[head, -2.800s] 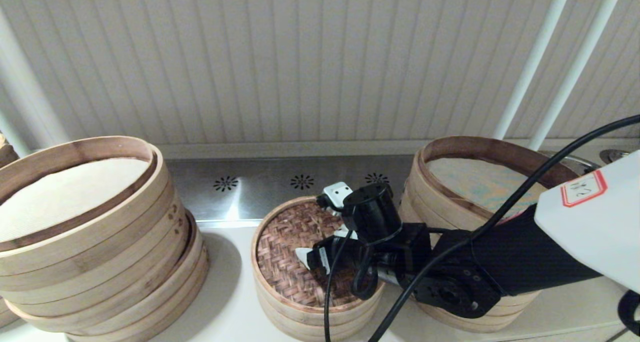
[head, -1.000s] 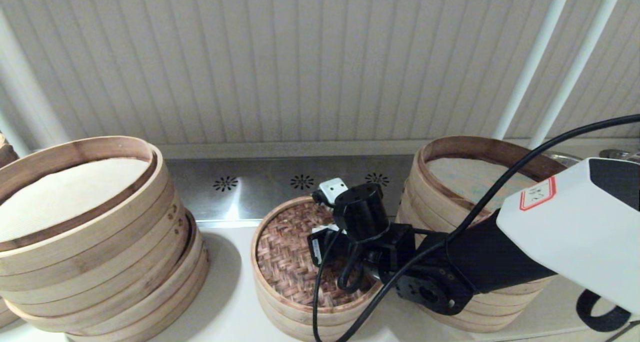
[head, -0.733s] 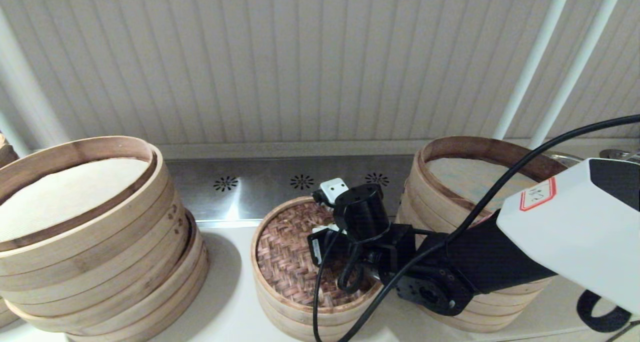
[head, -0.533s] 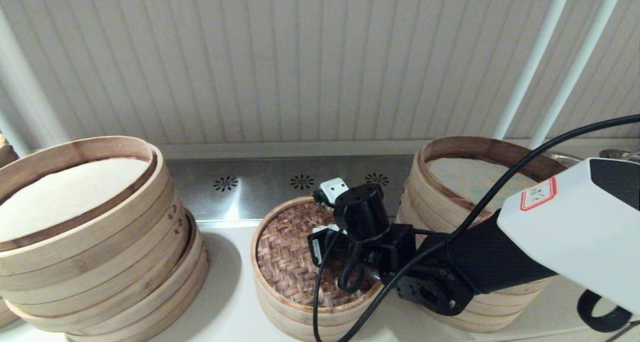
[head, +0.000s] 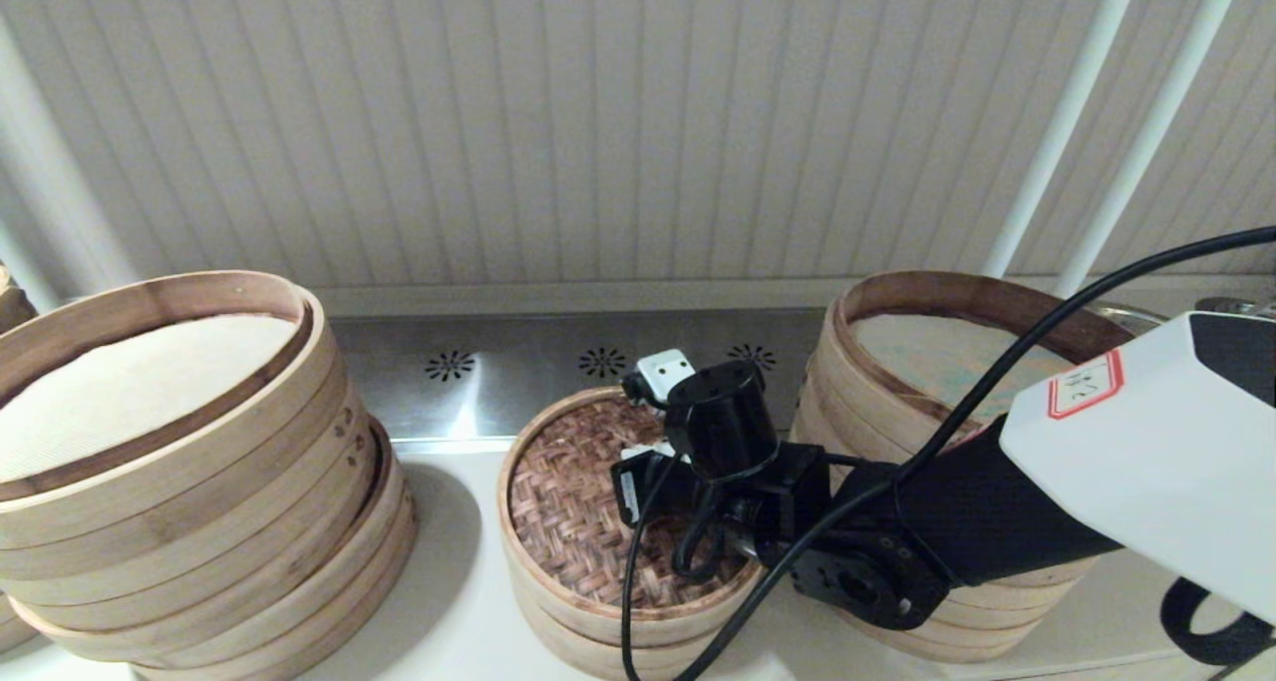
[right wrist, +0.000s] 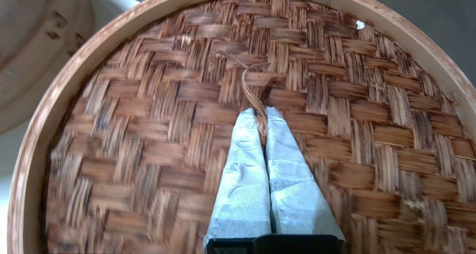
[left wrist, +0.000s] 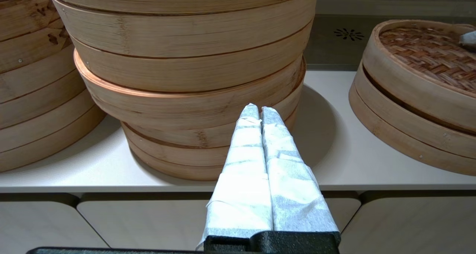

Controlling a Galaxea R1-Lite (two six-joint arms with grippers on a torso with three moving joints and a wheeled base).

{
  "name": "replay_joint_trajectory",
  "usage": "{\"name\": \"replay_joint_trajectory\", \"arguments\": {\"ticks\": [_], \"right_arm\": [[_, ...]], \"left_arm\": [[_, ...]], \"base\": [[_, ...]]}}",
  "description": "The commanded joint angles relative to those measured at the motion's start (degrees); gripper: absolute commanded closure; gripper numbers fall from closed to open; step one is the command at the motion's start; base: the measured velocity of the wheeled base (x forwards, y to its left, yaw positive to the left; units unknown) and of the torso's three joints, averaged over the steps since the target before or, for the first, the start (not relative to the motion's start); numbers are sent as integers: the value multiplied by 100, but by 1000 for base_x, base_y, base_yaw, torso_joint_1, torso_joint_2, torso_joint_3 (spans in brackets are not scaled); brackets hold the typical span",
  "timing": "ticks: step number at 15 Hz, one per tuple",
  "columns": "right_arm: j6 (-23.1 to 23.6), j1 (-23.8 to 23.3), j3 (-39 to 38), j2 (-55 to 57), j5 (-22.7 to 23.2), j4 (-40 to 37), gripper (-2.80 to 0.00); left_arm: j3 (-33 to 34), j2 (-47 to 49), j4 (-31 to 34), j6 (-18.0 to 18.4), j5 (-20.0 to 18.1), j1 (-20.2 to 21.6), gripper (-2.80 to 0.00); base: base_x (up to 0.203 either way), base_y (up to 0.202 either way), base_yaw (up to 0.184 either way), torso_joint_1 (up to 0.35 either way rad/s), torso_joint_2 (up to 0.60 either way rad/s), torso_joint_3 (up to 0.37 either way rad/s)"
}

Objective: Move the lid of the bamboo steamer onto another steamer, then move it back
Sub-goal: Pick up the steamer, then put the steamer

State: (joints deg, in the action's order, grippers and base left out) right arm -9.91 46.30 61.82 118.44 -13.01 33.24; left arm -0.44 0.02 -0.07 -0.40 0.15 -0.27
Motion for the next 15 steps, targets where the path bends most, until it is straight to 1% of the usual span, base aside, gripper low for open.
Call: {"name": "replay_joint_trajectory", "arguments": {"ticks": [1, 6, 8, 13, 15], "right_arm": [[-2, 20, -21, -32, -18, 86, 0], [31, 103, -29, -308, -107, 86, 0], [81, 159, -58, -516, -189, 78, 0], [171, 222, -111, -1079, -202, 21, 0], [335, 217, -129, -1287, -202, -50, 0]], "left_arm": [[0, -2, -1, -4, 2, 0, 0], [0, -2, -1, -4, 2, 0, 0], [0, -2, -1, -4, 2, 0, 0], [0, -2, -1, -4, 2, 0, 0], [0, -2, -1, -4, 2, 0, 0]], "base": [[0, 0, 0, 0, 0, 0], [0, 0, 0, 0, 0, 0], [0, 0, 0, 0, 0, 0], [0, 0, 0, 0, 0, 0], [0, 0, 0, 0, 0, 0]]}}
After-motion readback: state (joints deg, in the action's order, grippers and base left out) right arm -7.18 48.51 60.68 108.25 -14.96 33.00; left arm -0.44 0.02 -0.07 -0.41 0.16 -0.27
